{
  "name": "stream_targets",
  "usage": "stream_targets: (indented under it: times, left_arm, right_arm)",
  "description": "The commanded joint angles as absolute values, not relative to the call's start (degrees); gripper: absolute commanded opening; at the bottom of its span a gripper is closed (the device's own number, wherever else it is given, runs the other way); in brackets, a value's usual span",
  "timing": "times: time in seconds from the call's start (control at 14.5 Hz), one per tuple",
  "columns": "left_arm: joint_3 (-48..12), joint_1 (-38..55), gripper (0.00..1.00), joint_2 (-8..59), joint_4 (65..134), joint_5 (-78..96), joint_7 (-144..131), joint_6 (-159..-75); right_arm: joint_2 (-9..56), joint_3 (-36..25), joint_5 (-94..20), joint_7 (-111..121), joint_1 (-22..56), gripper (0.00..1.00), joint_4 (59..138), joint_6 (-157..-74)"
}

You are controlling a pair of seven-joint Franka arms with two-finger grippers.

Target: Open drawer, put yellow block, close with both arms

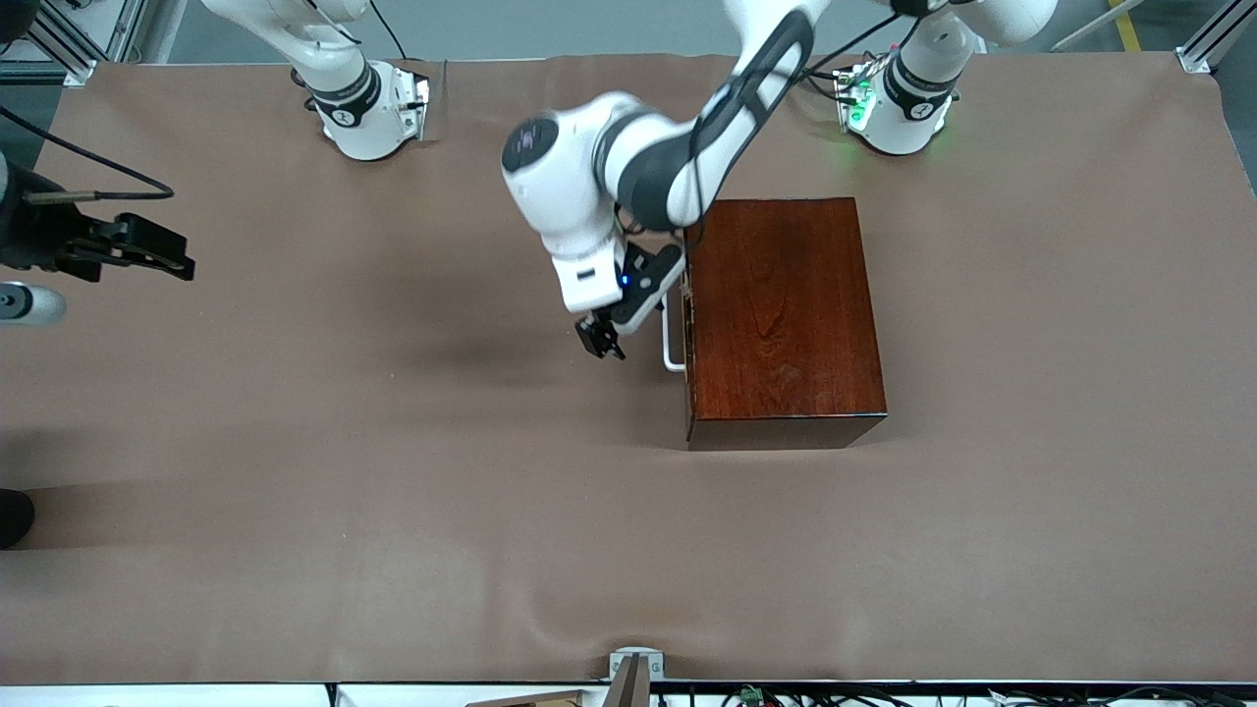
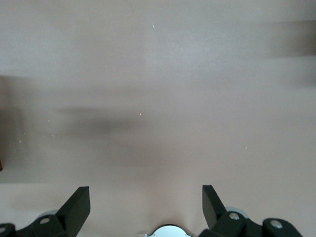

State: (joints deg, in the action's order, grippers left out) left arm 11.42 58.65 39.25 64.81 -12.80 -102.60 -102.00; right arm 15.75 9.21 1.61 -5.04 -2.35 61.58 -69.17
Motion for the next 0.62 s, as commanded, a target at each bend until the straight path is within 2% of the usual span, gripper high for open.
stream_targets:
  times: [0.0,0.28,0.55]
  left_arm:
    - [10.63,54.77,1.00,31.22,67.14,-12.40,-94.26,-99.24]
    - [10.63,47.39,1.00,23.14,67.15,-8.80,-75.72,-94.49]
    - [10.63,38.61,1.00,16.98,67.24,-5.20,-55.16,-88.26]
  right_arm:
    - [9.86,6.51,0.79,-2.21,-0.88,1.00,69.85,-71.79]
    - [2.47,-2.45,-2.98,3.06,2.90,1.00,81.02,-77.69]
    - [-0.34,-2.64,-2.99,4.92,1.59,1.00,85.33,-78.92]
